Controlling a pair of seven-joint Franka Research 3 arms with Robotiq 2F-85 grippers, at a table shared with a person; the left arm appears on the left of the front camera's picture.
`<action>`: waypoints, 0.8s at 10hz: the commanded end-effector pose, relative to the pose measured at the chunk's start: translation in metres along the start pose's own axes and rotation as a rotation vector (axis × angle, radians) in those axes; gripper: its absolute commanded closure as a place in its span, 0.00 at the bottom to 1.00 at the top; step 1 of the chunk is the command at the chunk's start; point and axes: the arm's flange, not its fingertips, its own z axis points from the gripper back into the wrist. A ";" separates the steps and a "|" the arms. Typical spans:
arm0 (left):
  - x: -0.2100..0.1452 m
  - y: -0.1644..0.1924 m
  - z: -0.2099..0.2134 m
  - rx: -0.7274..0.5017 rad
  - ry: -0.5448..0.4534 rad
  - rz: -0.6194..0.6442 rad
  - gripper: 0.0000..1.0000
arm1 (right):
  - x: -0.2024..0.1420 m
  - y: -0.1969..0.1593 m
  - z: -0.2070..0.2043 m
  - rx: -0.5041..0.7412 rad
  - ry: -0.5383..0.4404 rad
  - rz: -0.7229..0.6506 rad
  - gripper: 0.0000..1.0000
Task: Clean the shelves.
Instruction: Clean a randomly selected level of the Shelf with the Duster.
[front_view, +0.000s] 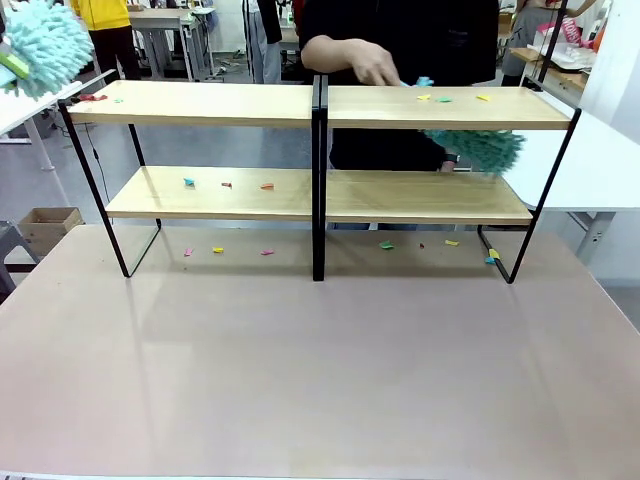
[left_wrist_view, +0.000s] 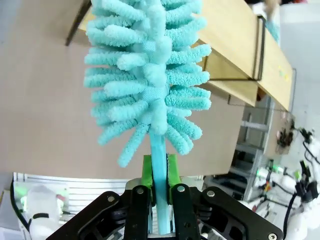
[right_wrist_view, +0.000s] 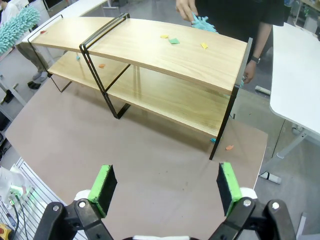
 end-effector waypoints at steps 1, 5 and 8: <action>-0.009 0.011 0.026 -0.119 0.080 -0.109 0.87 | 0.000 0.000 0.000 0.008 -0.002 -0.004 0.00; -0.041 0.086 0.119 -0.391 0.116 -0.297 0.87 | 0.000 0.000 0.000 0.008 -0.002 -0.004 0.00; -0.070 0.137 0.152 -0.510 0.159 -0.380 0.87 | 0.000 0.000 0.000 0.008 -0.002 -0.004 0.00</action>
